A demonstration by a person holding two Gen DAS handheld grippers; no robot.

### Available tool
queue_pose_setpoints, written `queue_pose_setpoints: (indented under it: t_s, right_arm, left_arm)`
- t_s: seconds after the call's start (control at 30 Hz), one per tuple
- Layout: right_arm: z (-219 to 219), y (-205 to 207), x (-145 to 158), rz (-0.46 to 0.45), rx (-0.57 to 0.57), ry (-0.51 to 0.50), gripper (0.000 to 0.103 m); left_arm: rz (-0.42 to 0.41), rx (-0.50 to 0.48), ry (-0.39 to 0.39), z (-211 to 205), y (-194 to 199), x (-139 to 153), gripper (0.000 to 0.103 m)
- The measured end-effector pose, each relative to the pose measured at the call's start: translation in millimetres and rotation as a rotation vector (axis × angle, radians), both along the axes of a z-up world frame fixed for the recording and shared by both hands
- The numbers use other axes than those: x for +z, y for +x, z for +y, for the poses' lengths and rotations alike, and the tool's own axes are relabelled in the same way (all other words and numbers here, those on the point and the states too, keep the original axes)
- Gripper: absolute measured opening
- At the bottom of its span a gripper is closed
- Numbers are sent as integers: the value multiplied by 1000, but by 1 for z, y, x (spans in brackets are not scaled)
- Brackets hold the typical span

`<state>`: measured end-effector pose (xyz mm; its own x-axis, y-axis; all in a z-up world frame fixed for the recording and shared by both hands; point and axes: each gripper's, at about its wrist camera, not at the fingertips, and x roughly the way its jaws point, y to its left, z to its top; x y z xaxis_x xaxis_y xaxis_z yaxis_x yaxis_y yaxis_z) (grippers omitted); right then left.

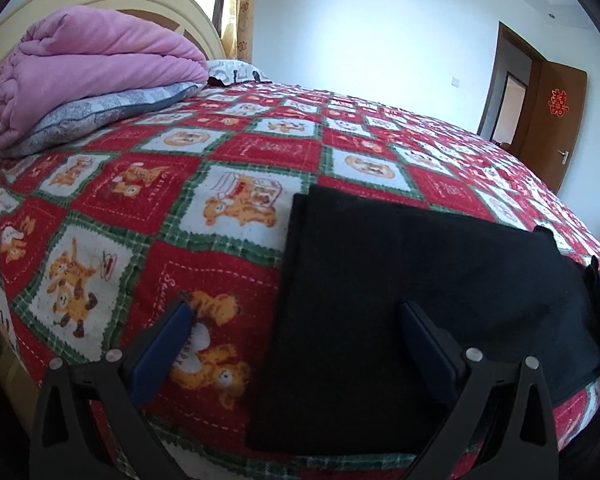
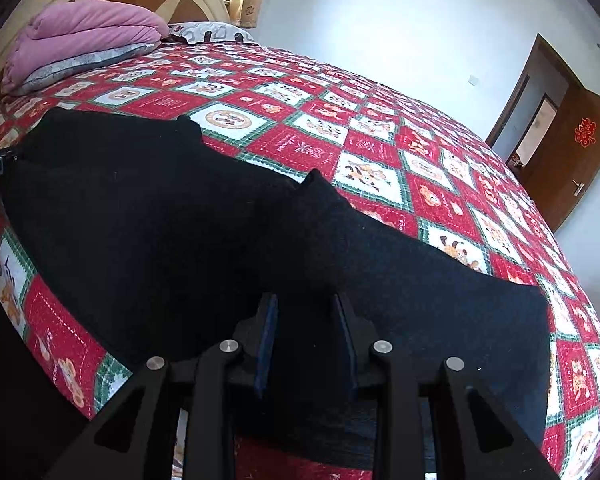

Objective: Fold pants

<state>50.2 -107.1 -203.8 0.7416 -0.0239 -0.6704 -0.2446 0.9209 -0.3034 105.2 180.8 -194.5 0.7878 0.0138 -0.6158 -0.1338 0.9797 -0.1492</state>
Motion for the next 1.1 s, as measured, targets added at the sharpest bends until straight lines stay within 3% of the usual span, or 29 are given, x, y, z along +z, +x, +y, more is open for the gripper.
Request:
queue_pose_setpoints:
  t_s: [0.03, 0.2, 0.43, 0.5, 0.7, 0.8, 0.93, 1.03, 1.1]
  right_arm:
    - [1, 0, 0, 0, -2, -2, 30]
    - [4, -2, -1, -8, -1, -21, 30]
    - [3, -2, -1, -6, 2, -17, 31]
    - [3, -2, -1, -9, 2, -21, 31]
    - [5, -3, -2, -22, 1, -34, 31]
    - [5, -3, -2, -19, 0, -28, 31]
    - [4, -2, -2, -20, 0, -30, 31]
    - [5, -3, -1, -21, 0, -33, 31]
    - [5, -3, -1, -21, 0, -31, 31]
  left_arm:
    - [10, -8, -2, 0, 0, 1, 103]
    - [28, -15, 26, -16, -6, 9, 76]
    - [30, -15, -20, -15, -8, 6, 72]
    - [32, -22, -17, -15, -9, 9, 62]
    - [38, -3, -52, -12, -13, 13, 50]
    - [41, -9, -39, -19, -15, 19, 37]
    - [52, 4, -61, -21, -14, 19, 37]
    - [43, -4, -101, -14, -14, 13, 47]
    - [32, -9, -124, -11, -14, 12, 47]
